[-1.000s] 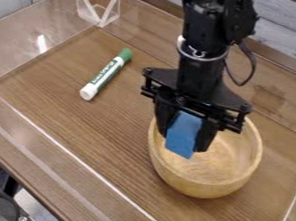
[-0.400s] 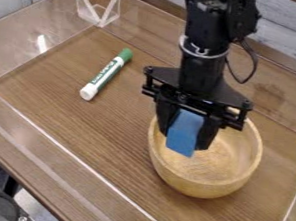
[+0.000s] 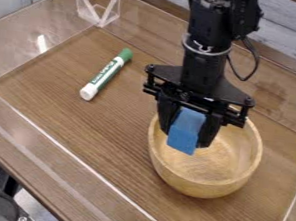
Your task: Put the blue block in the brown bowl
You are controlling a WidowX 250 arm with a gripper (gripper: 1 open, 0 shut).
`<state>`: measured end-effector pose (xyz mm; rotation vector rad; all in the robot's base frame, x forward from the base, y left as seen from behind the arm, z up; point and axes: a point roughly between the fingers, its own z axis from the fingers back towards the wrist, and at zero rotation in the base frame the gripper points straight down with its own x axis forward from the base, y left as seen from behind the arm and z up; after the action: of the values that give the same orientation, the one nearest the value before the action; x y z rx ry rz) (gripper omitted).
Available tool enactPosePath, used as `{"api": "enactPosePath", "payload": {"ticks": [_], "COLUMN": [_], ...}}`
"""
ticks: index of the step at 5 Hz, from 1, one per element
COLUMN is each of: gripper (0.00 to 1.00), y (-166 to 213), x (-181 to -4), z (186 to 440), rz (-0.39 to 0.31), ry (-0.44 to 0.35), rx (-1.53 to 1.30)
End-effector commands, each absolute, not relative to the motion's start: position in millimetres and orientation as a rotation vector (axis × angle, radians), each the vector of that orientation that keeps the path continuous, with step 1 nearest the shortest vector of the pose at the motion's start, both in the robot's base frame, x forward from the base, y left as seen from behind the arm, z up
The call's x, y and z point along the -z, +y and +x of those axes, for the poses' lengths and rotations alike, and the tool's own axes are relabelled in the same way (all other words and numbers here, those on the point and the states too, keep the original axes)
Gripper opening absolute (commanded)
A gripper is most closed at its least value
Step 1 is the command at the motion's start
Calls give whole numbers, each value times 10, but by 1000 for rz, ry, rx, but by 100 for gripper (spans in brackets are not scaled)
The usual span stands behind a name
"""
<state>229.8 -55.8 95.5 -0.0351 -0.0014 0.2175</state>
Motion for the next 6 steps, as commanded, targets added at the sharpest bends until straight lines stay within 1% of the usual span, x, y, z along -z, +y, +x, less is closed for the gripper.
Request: {"api": "enactPosePath", "payload": {"ticks": [1, 5, 6], "gripper": [100, 100, 100], "y": [-594, -637, -648], "x": [-1074, -1168, -1163], "z": [2410, 2430, 2433], "rz": [-60, -102, -109], "ry": [-51, -47, -47], "rx": [-220, -220, -222]}}
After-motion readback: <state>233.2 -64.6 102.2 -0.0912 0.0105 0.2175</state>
